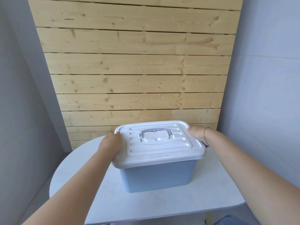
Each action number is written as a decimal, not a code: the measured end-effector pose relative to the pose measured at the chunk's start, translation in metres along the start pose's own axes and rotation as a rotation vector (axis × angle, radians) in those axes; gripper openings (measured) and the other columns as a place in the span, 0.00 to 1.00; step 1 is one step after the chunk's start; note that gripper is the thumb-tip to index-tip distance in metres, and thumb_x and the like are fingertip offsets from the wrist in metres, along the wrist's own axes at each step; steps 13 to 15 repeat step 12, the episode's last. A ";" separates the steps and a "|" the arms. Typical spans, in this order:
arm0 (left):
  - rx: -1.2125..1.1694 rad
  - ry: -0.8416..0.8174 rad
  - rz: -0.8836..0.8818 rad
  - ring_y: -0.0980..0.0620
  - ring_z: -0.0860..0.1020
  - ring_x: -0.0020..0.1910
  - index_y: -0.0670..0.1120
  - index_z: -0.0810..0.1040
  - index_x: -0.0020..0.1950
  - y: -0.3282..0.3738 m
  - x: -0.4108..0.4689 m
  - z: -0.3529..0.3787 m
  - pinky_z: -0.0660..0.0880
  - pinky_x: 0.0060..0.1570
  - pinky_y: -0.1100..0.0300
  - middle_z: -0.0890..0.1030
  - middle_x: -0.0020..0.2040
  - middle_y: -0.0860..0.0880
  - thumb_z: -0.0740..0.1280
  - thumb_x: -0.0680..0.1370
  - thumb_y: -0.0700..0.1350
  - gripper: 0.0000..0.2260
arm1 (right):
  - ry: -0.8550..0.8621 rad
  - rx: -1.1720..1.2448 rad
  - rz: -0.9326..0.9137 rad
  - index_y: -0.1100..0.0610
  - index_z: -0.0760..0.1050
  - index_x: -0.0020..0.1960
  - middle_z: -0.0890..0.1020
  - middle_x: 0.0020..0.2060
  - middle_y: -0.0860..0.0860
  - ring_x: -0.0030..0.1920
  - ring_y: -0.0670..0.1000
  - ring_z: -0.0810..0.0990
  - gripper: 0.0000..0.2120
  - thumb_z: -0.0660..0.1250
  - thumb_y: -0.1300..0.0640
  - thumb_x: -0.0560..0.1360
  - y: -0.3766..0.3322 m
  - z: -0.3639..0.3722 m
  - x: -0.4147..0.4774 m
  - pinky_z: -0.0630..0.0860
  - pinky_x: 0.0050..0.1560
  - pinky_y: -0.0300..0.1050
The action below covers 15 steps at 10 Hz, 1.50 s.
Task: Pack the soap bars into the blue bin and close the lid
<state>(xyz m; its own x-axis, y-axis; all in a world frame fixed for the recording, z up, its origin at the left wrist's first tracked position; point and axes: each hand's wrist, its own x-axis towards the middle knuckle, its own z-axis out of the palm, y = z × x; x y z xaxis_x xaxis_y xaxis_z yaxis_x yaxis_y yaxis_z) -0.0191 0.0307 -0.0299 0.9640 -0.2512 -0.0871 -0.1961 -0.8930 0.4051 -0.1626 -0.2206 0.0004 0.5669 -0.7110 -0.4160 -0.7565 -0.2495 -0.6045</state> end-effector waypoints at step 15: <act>-1.121 -0.007 0.021 0.51 0.71 0.65 0.63 0.63 0.71 -0.006 0.009 0.025 0.67 0.66 0.50 0.73 0.65 0.58 0.59 0.77 0.50 0.22 | 0.095 0.688 -0.356 0.45 0.61 0.73 0.75 0.61 0.45 0.51 0.50 0.77 0.24 0.59 0.57 0.78 0.022 0.032 0.027 0.72 0.47 0.46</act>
